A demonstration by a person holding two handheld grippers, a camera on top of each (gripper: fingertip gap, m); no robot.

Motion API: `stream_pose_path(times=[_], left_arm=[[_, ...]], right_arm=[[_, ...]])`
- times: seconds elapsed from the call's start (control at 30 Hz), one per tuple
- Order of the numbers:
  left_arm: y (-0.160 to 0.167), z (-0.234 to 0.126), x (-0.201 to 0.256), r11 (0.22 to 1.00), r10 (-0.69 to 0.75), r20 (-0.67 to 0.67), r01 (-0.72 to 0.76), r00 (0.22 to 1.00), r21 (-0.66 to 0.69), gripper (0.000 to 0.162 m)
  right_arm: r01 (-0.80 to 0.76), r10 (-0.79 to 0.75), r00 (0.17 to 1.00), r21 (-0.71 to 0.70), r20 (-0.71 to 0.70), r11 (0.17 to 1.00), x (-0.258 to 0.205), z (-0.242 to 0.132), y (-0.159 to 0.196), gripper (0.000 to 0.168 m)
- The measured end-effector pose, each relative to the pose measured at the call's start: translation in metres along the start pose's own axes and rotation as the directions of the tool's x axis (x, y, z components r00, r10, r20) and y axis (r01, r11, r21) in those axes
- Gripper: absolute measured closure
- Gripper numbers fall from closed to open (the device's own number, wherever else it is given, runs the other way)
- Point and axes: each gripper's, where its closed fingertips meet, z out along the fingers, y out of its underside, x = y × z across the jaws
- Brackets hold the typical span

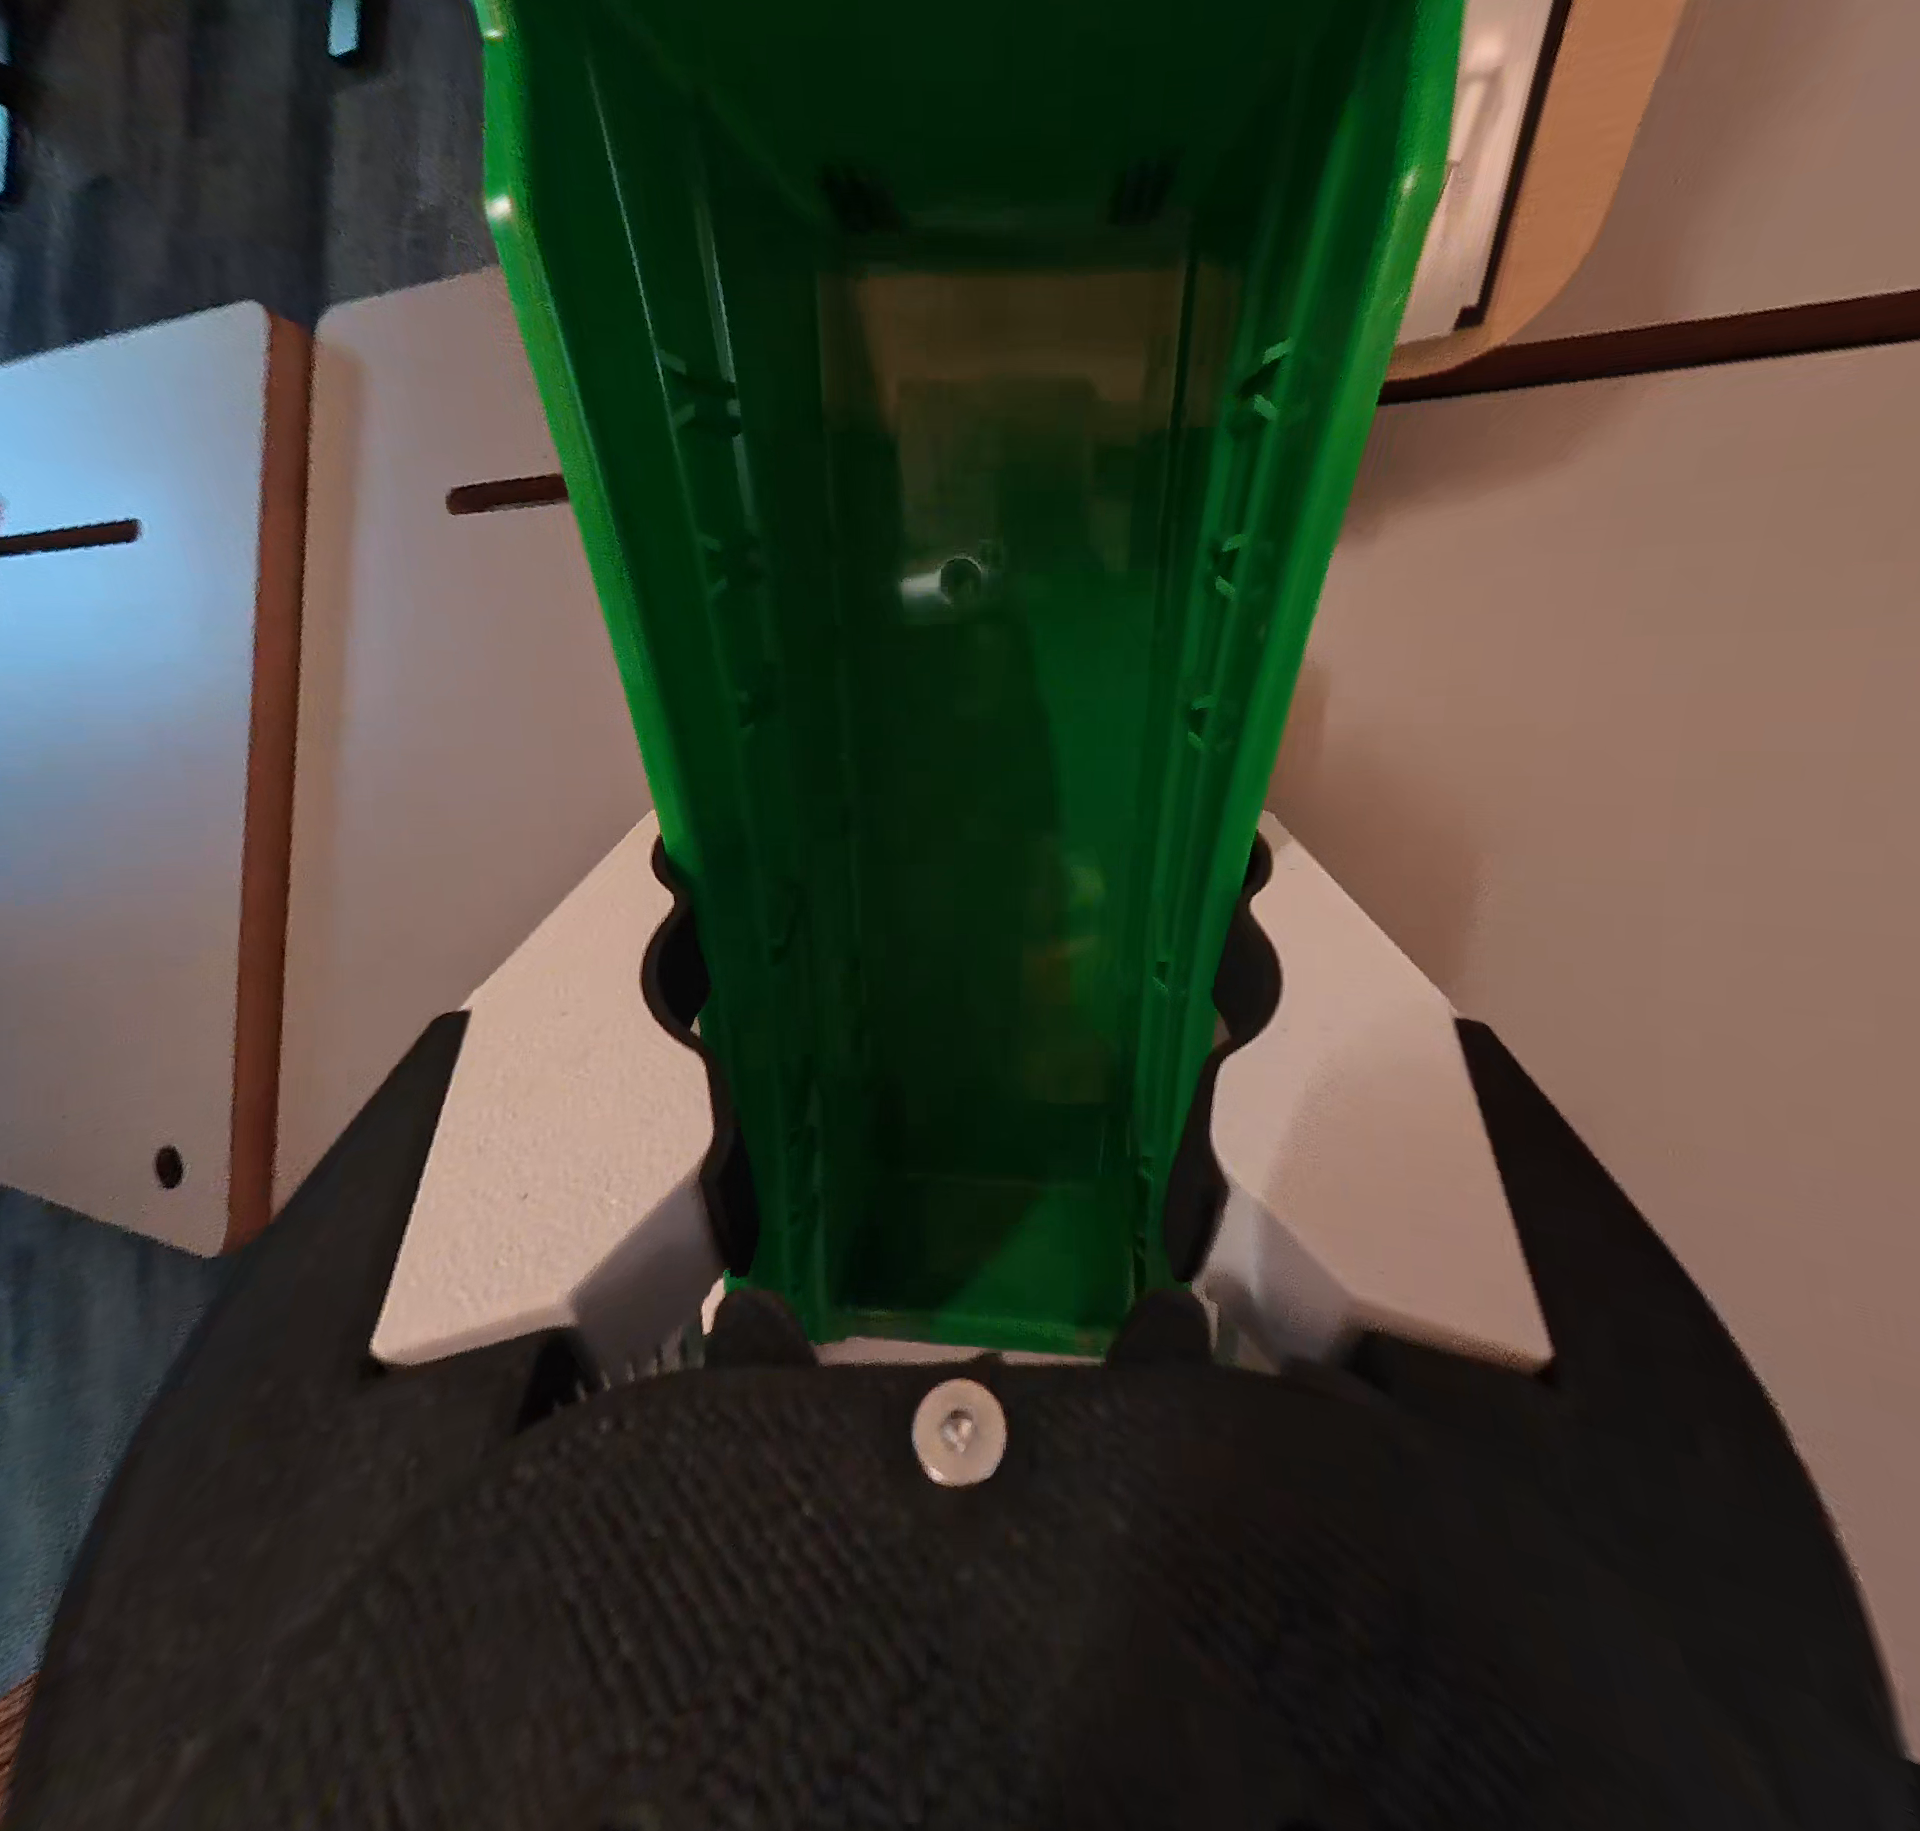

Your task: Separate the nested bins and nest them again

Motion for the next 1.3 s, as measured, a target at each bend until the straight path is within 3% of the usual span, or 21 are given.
stream_pose_path(times=[0.13,0.4,0.7,0.9,1.3], left_arm=[[-0.007,-0.004,0.004,1.0,-0.007,-0.027,0.008,1.0,0.026,0.086],[-0.008,-0.005,0.01,1.0,-0.011,-0.063,0.013,0.998,0.027,0.086],[-0.002,0.0,0.007,0.998,-0.066,-0.1,0.068,0.993,0.015,0.086],[0.0,0.003,0.009,0.997,-0.072,-0.109,0.073,0.991,0.005,0.086],[0.001,0.006,0.014,0.997,-0.075,-0.13,0.075,0.989,-0.003,0.086]], right_arm=[[0.008,-0.003,0.996,0.053,-0.094,0.999,0.005,0.011,0.005,0.068],[-0.047,0.05,0.998,0.079,-0.032,0.996,-0.002,0.037,0.011,0.07],[-0.001,0.018,0.99,0.114,-0.143,0.993,0.022,0.032,-0.001,0.069],[-0.023,0.029,0.996,0.071,-0.079,0.997,0.013,0.052,0.014,0.068],[-0.036,0.042,0.991,0.047,-0.128,0.998,0.028,0.079,0.036,0.062]])
